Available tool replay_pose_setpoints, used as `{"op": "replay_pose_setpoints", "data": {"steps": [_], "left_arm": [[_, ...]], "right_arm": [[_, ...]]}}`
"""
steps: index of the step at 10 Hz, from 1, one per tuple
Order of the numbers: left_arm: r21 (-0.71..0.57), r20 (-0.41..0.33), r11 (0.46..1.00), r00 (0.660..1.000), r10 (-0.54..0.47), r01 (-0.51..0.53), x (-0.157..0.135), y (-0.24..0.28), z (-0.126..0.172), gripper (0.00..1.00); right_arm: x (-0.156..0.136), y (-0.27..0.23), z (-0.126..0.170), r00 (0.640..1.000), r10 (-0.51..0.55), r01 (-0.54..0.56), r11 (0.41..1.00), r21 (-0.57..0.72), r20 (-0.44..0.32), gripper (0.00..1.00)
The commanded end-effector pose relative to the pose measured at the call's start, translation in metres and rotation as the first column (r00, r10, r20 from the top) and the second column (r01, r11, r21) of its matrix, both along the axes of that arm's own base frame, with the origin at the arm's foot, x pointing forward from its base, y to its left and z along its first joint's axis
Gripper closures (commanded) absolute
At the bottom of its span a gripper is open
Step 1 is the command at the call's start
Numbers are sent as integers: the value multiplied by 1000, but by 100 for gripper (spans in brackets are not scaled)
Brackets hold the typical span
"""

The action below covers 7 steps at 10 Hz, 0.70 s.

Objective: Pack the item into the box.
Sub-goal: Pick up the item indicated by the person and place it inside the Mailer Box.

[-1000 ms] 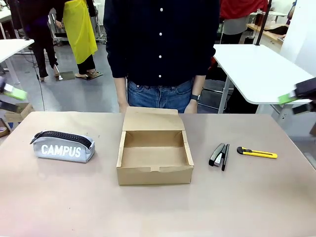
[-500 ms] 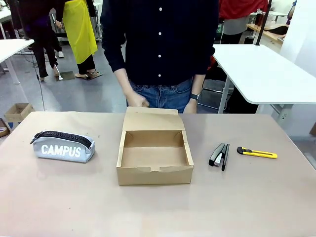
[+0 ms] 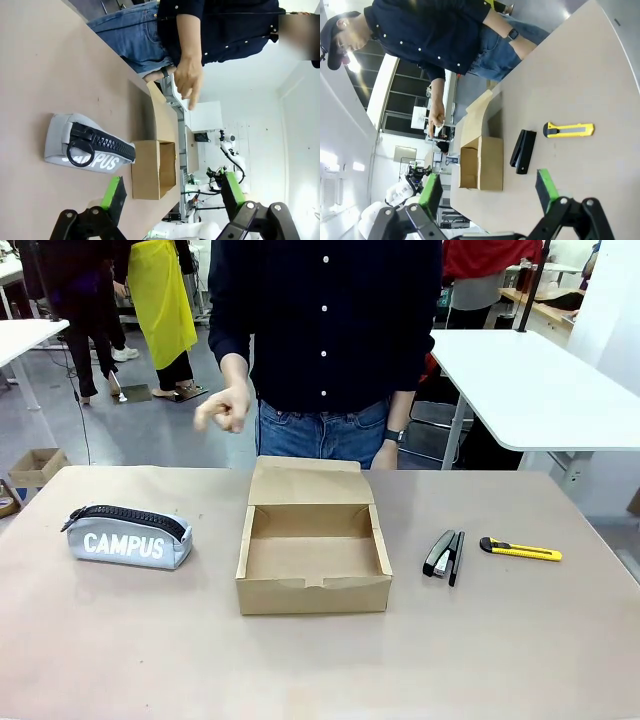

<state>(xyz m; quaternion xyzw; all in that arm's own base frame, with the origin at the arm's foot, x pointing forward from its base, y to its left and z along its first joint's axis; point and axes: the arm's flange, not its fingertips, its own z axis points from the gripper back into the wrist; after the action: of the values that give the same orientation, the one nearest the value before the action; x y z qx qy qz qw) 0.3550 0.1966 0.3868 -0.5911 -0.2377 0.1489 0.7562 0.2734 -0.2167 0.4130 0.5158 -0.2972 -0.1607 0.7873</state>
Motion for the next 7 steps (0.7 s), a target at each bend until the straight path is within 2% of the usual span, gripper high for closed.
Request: {"op": "replay_pose_setpoints", "data": {"steps": [1, 7], "left_arm": [[-8, 16, 1000, 1000, -9, 9, -3, 1, 1, 0], [-1, -1, 1000, 1000, -3, 3, -2, 1, 1, 0]], "right_arm": [[-1, -2, 5, 999, 4, -4, 1000, -10, 37, 0], [-1, -2, 5, 999, 4, -4, 1000, -10, 37, 0]]}}
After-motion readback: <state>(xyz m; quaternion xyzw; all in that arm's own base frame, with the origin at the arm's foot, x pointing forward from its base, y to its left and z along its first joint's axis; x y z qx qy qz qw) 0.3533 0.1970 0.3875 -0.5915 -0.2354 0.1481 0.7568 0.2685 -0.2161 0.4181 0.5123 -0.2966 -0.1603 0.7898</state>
